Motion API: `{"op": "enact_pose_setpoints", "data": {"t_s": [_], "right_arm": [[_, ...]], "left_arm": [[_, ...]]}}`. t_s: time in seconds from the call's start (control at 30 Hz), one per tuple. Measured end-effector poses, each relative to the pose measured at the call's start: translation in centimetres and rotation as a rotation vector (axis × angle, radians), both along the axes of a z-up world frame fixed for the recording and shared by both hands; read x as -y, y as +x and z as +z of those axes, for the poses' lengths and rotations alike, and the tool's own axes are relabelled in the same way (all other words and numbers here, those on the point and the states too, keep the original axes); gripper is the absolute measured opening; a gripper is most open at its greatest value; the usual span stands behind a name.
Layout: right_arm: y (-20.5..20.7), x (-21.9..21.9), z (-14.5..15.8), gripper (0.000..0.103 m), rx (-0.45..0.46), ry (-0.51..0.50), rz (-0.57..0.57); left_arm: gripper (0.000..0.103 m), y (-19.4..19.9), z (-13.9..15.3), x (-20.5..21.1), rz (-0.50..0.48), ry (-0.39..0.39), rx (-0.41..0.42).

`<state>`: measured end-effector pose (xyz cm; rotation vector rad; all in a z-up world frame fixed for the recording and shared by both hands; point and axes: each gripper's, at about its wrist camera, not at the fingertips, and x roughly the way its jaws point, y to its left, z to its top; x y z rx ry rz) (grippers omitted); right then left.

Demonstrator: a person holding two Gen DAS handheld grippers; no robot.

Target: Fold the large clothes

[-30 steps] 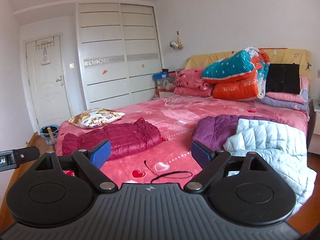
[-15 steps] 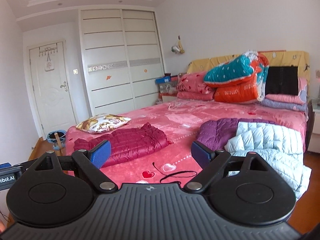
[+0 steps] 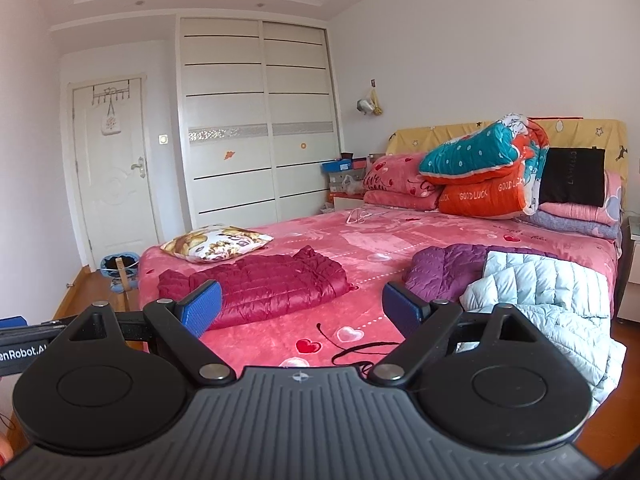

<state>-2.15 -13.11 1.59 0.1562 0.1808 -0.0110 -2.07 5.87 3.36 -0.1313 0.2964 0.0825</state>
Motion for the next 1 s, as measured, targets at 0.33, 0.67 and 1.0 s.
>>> {"op": "enact_pose_setpoints", "data": {"t_s": [0.33,0.67,1.0], "right_arm": [[1.9,1.5,-1.1,0.103,-0.016,0.01,0.03],[3.3,2.3,-2.5,0.103,-0.037,0.029,0.045],[3.6,1.8,-2.9,0.103,-0.047,0.026,0.053]], "left_arm": [[0.102,0.5,-0.7,0.1,0.022,0.02,-0.024],[0.102,0.9,-1.7,0.3,0.018,0.013,-0.038],[0.102,1.5,-2.4,0.5,0.011,0.02,-0.061]]}}
